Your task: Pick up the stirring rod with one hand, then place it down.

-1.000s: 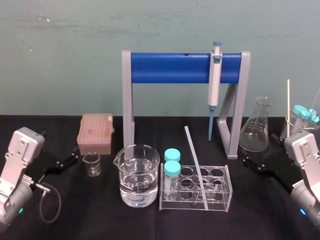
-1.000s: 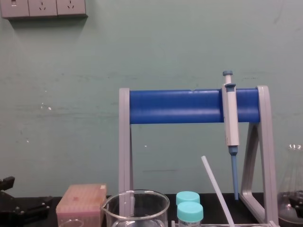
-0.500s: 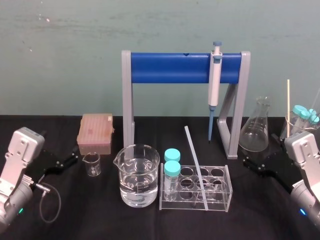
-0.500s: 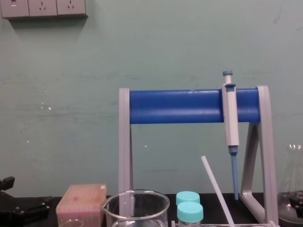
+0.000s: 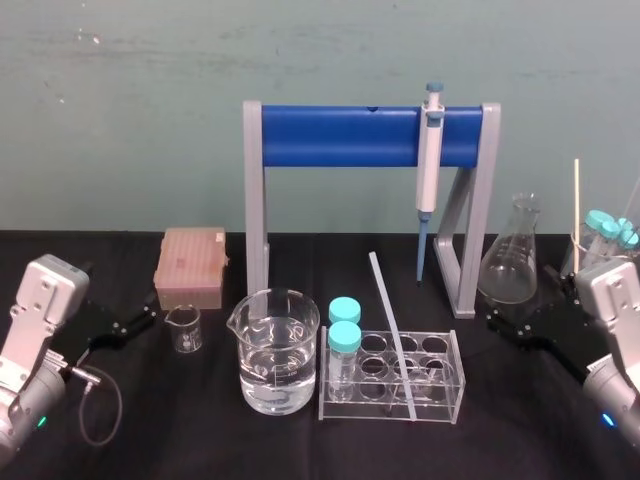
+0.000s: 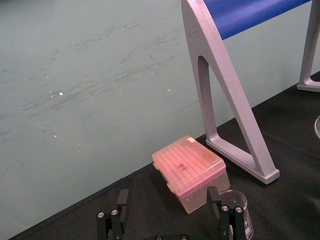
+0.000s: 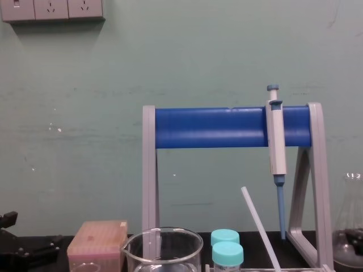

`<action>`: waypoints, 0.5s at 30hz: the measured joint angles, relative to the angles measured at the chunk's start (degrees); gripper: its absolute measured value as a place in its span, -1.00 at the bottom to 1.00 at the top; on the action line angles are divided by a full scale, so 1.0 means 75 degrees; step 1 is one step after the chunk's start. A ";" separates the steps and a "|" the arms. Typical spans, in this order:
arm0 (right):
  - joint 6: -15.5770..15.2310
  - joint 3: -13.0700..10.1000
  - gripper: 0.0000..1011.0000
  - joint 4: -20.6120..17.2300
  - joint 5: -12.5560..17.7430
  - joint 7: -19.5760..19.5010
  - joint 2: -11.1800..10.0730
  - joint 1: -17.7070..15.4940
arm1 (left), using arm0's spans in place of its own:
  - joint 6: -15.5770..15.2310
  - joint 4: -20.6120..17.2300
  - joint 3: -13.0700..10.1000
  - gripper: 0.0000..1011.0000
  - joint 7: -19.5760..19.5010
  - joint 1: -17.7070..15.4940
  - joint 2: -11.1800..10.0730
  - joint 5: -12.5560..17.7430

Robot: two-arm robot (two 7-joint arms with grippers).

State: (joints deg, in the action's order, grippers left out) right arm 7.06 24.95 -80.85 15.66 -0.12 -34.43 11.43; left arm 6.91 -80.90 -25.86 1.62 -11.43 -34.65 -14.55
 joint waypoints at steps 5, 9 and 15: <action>-0.0036 -0.0297 0.98 -0.0221 0.0860 0.0844 0.0080 -0.0025 | 0.0000 0.0000 0.0000 0.98 0.0000 0.0000 0.0000 0.0000; -0.0314 -0.0507 0.98 -0.0464 0.1684 0.1579 0.0198 0.0010 | 0.0000 0.0000 0.0000 0.98 0.0000 0.0000 0.0001 0.0000; -0.0899 -0.0581 0.98 -0.0658 0.2494 0.2609 0.0360 0.0277 | 0.0000 0.0000 0.0000 0.98 0.0000 0.0000 0.0000 0.0000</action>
State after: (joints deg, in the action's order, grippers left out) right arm 0.32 20.59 -85.78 34.37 19.45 -31.72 13.50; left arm 6.91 -80.90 -25.86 1.62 -11.43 -34.65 -14.55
